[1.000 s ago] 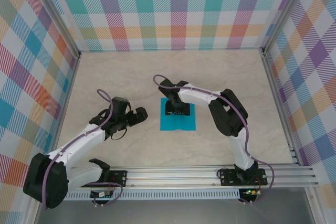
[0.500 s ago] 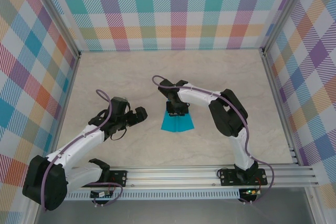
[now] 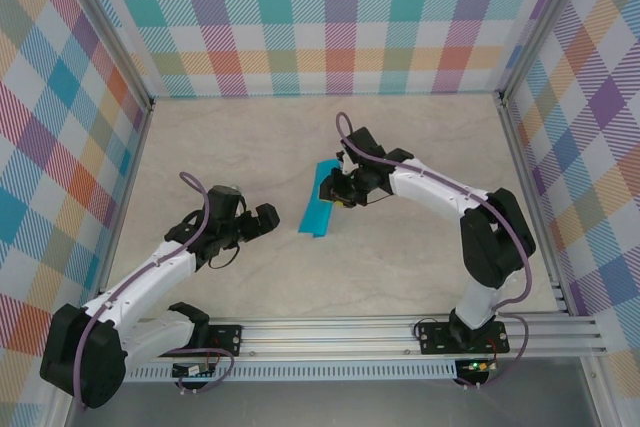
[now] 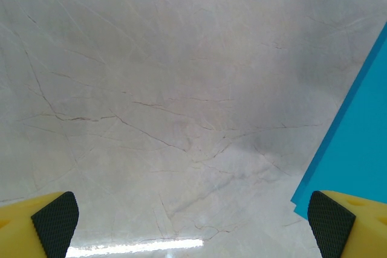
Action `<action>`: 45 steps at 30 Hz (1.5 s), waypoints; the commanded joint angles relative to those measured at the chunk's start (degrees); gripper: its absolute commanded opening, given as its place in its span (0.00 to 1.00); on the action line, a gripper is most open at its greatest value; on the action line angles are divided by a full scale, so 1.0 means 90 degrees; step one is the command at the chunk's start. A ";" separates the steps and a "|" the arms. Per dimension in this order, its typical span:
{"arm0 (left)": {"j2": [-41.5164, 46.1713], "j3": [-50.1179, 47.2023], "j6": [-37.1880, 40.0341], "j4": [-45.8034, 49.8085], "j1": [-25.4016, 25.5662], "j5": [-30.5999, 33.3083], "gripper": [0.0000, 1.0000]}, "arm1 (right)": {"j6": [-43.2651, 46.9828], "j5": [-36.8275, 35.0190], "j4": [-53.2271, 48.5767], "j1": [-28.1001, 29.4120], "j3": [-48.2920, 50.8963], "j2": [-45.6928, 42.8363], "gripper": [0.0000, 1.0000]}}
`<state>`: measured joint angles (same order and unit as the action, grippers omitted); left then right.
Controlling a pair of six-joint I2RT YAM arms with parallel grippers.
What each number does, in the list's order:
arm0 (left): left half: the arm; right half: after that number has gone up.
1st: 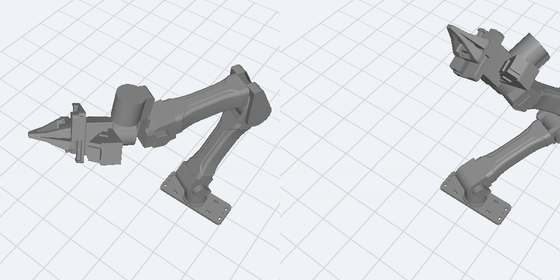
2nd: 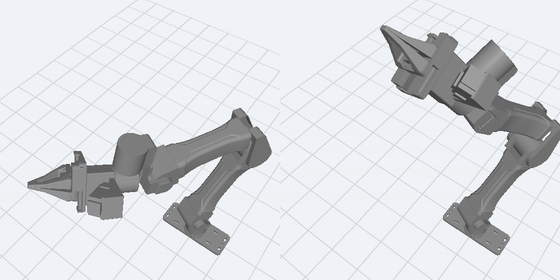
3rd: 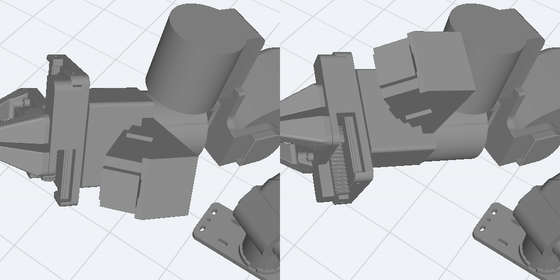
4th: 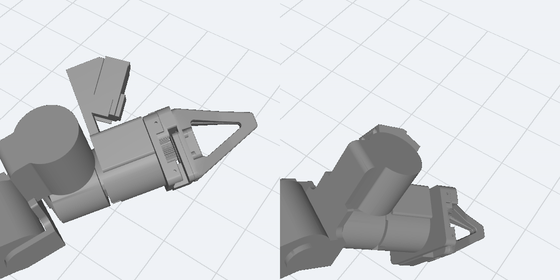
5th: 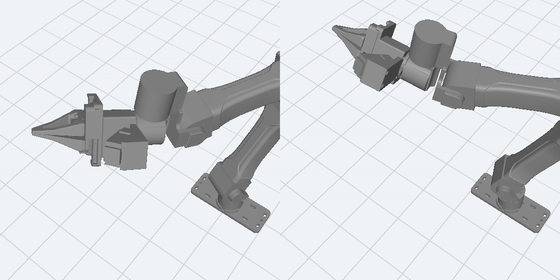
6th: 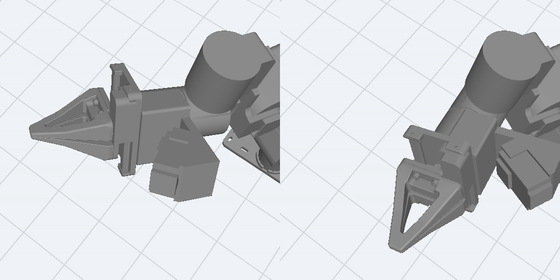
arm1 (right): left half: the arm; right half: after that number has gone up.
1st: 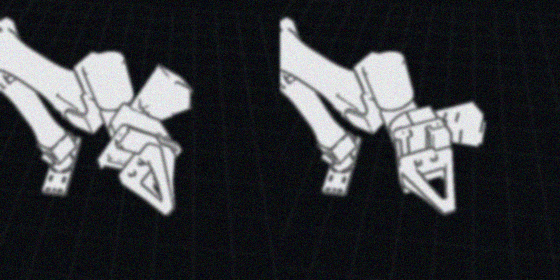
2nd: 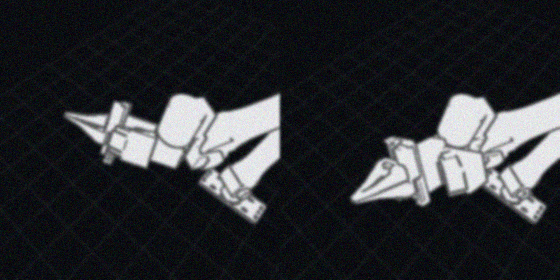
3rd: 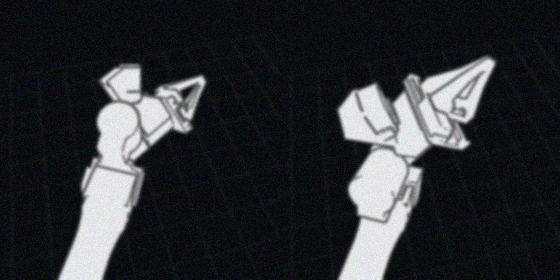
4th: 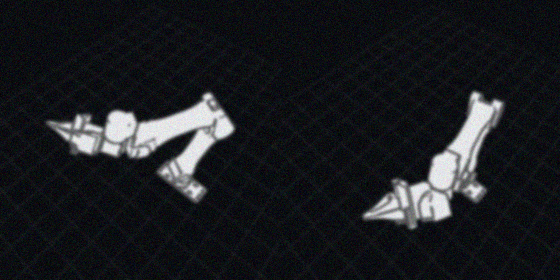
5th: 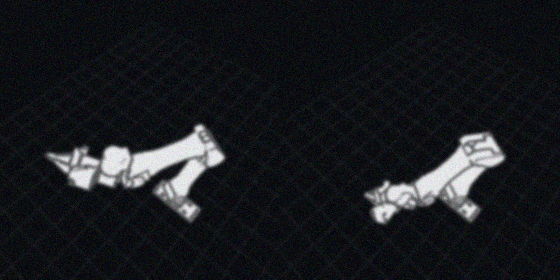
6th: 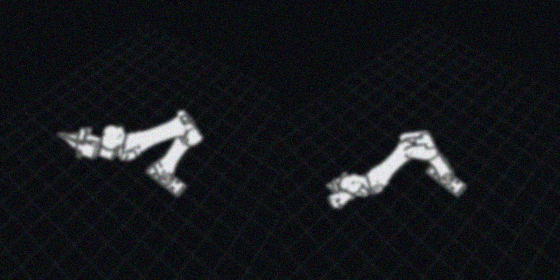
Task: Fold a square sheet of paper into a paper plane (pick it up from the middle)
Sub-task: First fold in half a square sheet of paper at the center of the table.
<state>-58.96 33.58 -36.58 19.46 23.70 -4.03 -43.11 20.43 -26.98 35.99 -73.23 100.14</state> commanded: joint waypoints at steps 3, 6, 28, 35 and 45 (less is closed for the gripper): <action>0.0023 0.0178 0.0002 -0.0042 -0.0095 -0.0309 1.00 | -0.0081 0.0827 0.0641 -0.0180 0.0498 0.0388 0.31; -0.0056 0.0162 -0.0009 -0.0169 -0.0095 -0.0511 1.00 | 0.0071 0.0662 0.0627 -0.0270 0.0763 0.0464 0.37; -0.1960 0.0835 -0.0183 -0.1669 0.0607 -0.1675 0.79 | 0.0455 0.0386 0.0330 -0.0862 0.1647 -0.0106 0.66; -0.3379 0.1530 -0.0218 -0.2221 0.0752 -0.2560 0.68 | 0.0464 0.0416 0.0391 -0.0862 0.1827 -0.0166 0.66; -0.4744 0.2272 -0.0259 -0.2569 0.1003 -0.3381 0.35 | 0.0379 0.0373 0.0493 -0.0901 0.1951 -0.0237 0.67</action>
<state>-100.60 52.51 -38.85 -1.54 31.55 -30.68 -39.83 23.22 -23.16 28.42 -56.60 100.40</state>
